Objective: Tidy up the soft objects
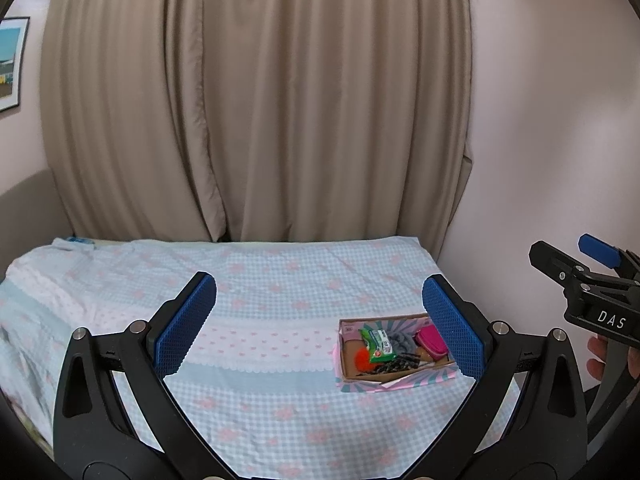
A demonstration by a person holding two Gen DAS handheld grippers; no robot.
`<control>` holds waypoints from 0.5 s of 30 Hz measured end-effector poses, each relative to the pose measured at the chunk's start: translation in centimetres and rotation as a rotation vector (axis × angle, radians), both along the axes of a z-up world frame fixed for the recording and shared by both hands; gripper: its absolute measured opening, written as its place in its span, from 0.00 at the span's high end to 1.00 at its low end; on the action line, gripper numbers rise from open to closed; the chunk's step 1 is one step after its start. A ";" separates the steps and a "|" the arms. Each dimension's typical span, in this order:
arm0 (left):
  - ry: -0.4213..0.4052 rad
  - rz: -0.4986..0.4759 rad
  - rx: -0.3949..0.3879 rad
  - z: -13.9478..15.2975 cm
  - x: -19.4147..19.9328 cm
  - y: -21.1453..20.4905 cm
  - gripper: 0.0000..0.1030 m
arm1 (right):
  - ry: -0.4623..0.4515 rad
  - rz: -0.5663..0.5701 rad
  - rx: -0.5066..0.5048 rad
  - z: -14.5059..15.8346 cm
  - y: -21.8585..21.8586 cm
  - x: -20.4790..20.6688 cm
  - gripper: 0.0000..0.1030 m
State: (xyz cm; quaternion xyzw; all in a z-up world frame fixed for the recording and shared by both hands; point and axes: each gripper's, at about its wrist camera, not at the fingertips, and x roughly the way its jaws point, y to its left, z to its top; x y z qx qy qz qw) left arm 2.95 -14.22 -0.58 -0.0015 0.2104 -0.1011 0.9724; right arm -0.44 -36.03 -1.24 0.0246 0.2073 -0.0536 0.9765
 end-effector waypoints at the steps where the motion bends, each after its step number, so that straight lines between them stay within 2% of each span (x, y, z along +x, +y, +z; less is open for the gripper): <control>1: -0.001 0.000 0.000 0.0 0.0 0.0 0.00 | -0.001 0.000 0.000 0.0 0.0 0.1 0.00; 15: -0.016 0.023 0.015 0.1 -0.2 0.0 0.00 | 0.008 -0.002 0.009 -0.1 0.3 0.2 0.00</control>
